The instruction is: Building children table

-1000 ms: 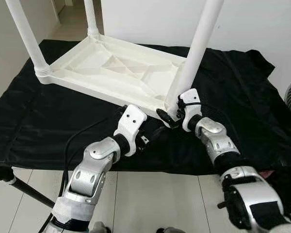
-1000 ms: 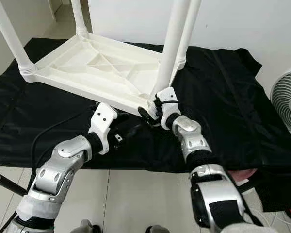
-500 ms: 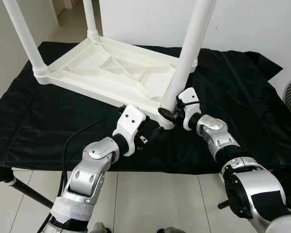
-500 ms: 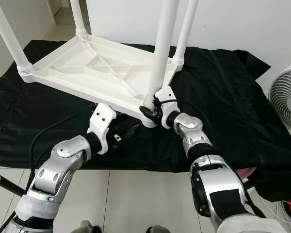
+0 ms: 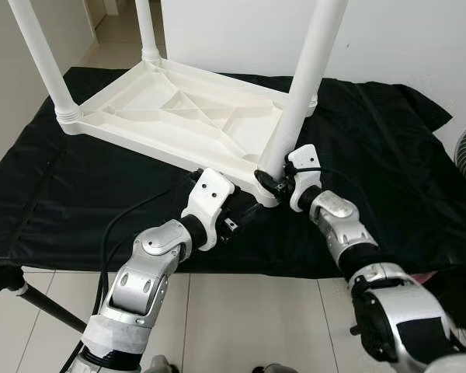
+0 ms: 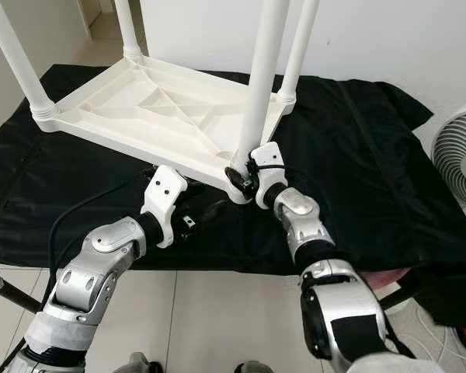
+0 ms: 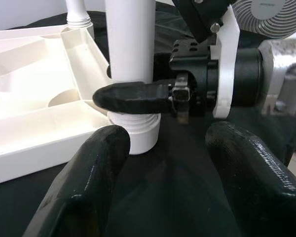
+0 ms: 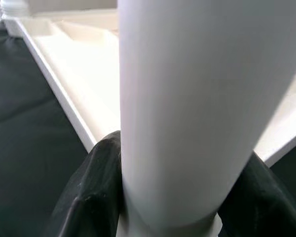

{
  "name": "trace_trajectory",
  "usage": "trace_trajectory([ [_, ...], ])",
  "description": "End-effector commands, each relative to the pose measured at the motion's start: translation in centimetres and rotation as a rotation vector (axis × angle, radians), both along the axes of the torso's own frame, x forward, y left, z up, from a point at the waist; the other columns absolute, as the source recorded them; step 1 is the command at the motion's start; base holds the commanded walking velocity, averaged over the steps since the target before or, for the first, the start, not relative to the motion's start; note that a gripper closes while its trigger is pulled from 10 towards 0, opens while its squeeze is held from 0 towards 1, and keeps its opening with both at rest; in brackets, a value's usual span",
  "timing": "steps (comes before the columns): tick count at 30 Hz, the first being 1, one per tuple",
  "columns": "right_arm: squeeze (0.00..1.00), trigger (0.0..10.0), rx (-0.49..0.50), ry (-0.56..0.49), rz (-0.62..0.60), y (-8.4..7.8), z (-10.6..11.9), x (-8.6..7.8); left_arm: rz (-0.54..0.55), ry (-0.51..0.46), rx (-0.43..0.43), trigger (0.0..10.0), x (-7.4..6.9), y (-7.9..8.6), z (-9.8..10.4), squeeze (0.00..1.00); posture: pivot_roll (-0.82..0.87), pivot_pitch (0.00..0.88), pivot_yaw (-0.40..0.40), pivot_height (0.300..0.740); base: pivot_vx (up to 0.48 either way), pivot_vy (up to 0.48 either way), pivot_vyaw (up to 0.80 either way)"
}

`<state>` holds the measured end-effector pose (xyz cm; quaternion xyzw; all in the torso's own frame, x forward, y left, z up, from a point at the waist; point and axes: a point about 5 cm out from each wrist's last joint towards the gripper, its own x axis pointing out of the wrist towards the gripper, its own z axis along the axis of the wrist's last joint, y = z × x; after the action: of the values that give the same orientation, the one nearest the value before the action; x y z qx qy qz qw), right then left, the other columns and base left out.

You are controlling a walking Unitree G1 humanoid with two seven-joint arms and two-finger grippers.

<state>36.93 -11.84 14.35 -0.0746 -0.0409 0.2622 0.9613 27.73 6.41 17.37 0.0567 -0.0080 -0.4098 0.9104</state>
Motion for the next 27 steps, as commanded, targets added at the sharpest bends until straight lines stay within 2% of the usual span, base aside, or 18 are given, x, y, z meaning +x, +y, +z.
trace_trajectory([
  [1,0.0,10.0,0.009,-0.045,0.001,0.7,1.0,0.1,0.029,0.002,-0.003,10.0,0.2,-0.2,0.1,0.0,-0.07,0.063,-0.001,0.74,0.0,0.0,0.0],
  [3,0.0,10.0,0.027,-0.055,-0.004,1.0,1.2,0.0,0.028,0.002,-0.004,10.0,0.2,-0.2,0.1,0.0,-0.07,0.063,-0.001,0.74,0.0,0.0,0.0],
  [5,0.0,10.0,0.077,-0.083,-0.025,2.4,1.7,-0.4,0.027,0.002,-0.005,10.0,0.2,-0.3,0.1,0.0,-0.07,0.066,0.0,0.74,0.0,0.0,0.0],
  [6,0.0,10.0,0.077,-0.083,-0.025,2.4,1.7,-0.4,0.027,0.002,-0.005,10.0,0.2,-0.3,0.1,0.0,-0.07,0.066,0.0,0.74,0.0,0.0,0.0],
  [7,0.0,10.0,0.141,-0.094,-0.102,3.7,2.2,-0.8,0.026,0.002,-0.005,10.0,0.1,-0.3,0.1,0.0,-0.06,0.064,-0.004,0.74,0.0,0.0,0.0],
  [8,0.0,10.0,0.141,-0.094,-0.102,3.7,2.2,-0.8,0.026,0.002,-0.005,10.0,0.1,-0.3,0.1,0.0,-0.06,0.064,-0.004,0.74,0.0,0.0,0.0],
  [9,0.0,10.0,0.188,-0.084,-0.183,4.0,2.2,-0.9,0.031,0.002,-0.005,10.0,0.1,-0.1,0.1,0.0,-0.05,0.062,-0.012,0.74,0.0,0.0,0.0],
  [10,0.0,10.0,0.188,-0.084,-0.183,4.0,2.2,-0.9,0.031,0.002,-0.005,10.0,0.1,-0.1,0.1,0.0,-0.05,0.062,-0.012,0.74,0.0,0.0,0.0],
  [12,0.0,10.0,0.233,-0.067,-0.271,4.1,2.3,-0.9,0.037,0.002,-0.004,10.0,0.1,0.0,0.1,0.0,-0.05,0.062,-0.012,0.74,0.0,0.0,0.0],
  [13,0.0,10.0,0.239,-0.083,-0.299,5.0,2.3,-1.8,0.043,0.003,-0.005,10.0,0.0,-0.1,0.0,0.0,-0.04,0.057,-0.026,0.74,0.0,0.0,0.0],
  [15,0.0,10.0,0.241,-0.09,-0.3,5.2,2.3,-2.0,0.044,0.003,-0.005,10.0,0.0,-0.1,0.0,0.0,-0.04,0.057,-0.026,0.74,0.0,0.0,0.0],
  [16,0.95,10.0,0.246,-0.094,-0.302,5.2,2.4,-2.2,0.045,0.002,-0.008,10.0,0.0,-0.1,0.0,0.0,-0.04,0.056,-0.033,0.74,0.0,0.0,0.0],
  [17,1.0,10.0,0.255,-0.095,-0.302,4.9,2.4,-2.2,0.046,0.002,-0.009,10.0,-0.1,-0.1,0.0,0.0,-0.04,0.056,-0.033,0.74,0.0,0.0,0.0],
  [19,1.0,10.0,0.268,-0.097,-0.297,4.6,2.5,-2.2,0.048,0.003,-0.009,10.0,-0.1,-0.1,-0.1,0.0,-0.04,0.056,-0.033,0.74,0.0,0.0,0.0],
  [23,1.0,10.0,0.219,-0.114,-0.338,3.3,2.5,-2.5,0.058,0.006,-0.01,10.0,-0.1,0.1,-0.2,0.0,-0.04,0.054,-0.04,0.74,0.0,0.0,0.0],
  [25,1.0,10.0,0.209,-0.119,-0.348,3.2,2.5,-2.6,0.059,0.007,-0.01,10.0,-0.1,0.1,-0.2,0.0,-0.04,0.054,-0.04,0.74,0.0,0.0,0.0],
  [26,0.0,10.0,0.199,-0.147,-0.355,2.7,2.6,-3.0,0.059,0.009,-0.009,10.0,-0.2,0.0,-0.3,0.0,-0.03,0.052,-0.044,0.74,0.0,0.0,0.0],
  [27,0.0,10.0,0.194,-0.166,-0.358,2.3,2.6,-3.4,0.059,0.01,-0.009,10.0,-0.2,0.0,-0.3,0.0,-0.03,0.052,-0.044,0.74,0.0,0.0,0.0],
])
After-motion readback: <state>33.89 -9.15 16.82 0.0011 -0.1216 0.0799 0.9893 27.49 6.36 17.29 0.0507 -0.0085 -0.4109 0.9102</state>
